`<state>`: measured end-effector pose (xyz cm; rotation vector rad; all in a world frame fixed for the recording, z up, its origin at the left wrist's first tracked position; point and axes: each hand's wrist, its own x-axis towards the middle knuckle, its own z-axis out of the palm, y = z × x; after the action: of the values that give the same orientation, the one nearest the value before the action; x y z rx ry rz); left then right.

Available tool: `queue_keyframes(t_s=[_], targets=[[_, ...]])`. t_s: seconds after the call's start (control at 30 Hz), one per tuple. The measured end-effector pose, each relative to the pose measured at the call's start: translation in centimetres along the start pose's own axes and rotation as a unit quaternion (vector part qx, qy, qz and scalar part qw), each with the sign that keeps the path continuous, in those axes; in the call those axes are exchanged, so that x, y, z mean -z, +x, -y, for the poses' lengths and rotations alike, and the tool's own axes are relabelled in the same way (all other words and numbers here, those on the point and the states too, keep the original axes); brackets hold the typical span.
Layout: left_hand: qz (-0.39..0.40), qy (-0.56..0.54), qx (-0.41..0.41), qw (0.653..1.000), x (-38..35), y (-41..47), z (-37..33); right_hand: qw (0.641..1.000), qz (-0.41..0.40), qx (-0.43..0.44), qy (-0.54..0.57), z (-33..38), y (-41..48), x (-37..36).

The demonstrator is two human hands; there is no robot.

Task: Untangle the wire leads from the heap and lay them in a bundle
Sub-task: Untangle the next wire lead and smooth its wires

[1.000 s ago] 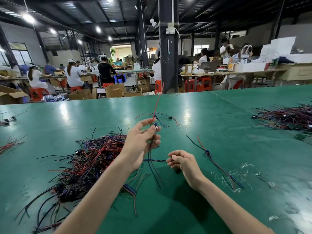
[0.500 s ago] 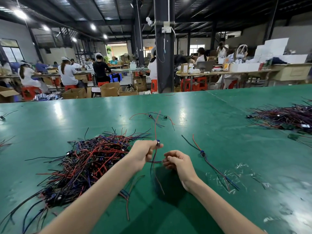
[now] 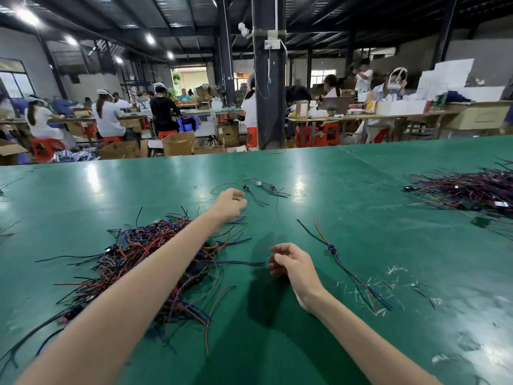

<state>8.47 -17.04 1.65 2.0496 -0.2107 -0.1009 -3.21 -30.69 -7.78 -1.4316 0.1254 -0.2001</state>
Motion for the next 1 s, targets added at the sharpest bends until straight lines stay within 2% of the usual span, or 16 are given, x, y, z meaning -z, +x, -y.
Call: queue_keyframes(t_s=[0.1, 0.17, 0.2, 0.27, 0.33, 0.4, 0.47, 0.57, 0.67, 0.8, 0.93, 1.0], targets=[[-0.043, 0.117, -0.054, 0.991, 4.7, -1.6, 0.2, 1.0, 0.01, 0.005, -0.021, 0.0, -0.1, 0.0], [-0.086, 0.217, -0.069, 0.97, 8.0, -2.8, 0.3, 0.999, 0.013, 0.007, -0.032, 0.0, -0.2, 0.0], [-0.083, 0.278, -0.063, 0.955, 9.4, -3.5, 0.4, 0.999, 0.014, 0.006, -0.035, 0.0, -0.2, 0.0], [-0.015, 0.387, -0.01, 0.922, 11.6, -4.9, 0.8, 0.999, 0.015, 0.003, -0.037, 0.0, -0.3, -0.1], [0.083, 0.417, 0.065, 0.903, 12.3, -6.5, 1.3, 0.999, 0.015, -0.001, -0.035, 0.1, -0.4, -0.1], [0.137, 0.434, 0.083, 0.887, 11.7, -7.5, 2.1, 0.999, 0.015, -0.003, -0.036, 0.2, -0.5, -0.2], [0.113, 0.482, 0.044, 0.868, 10.4, -8.3, 3.0, 0.999, 0.015, -0.005, -0.037, 0.3, -0.5, -0.2], [0.023, 0.525, 0.009, 0.851, 8.3, -9.1, 4.1, 0.999, 0.015, -0.007, -0.041, 0.3, -0.6, -0.2], [-0.035, 0.52, 0.008, 0.854, 7.6, -9.4, 4.5, 0.999, 0.016, -0.013, -0.036, 0.4, -0.7, -0.2], [-0.08, 0.421, -0.002, 0.903, 9.6, -9.0, 3.8, 0.999, 0.02, -0.012, -0.04, 0.5, -0.6, -0.3], [-0.138, 0.275, -0.014, 0.951, 11.2, -8.6, 2.1, 0.999, 0.022, -0.006, -0.044, 0.6, -0.6, -0.2], [-0.212, 0.257, -0.046, 0.942, 11.2, -8.8, 1.3, 0.999, 0.021, -0.007, -0.044, 0.6, -0.7, -0.2]])
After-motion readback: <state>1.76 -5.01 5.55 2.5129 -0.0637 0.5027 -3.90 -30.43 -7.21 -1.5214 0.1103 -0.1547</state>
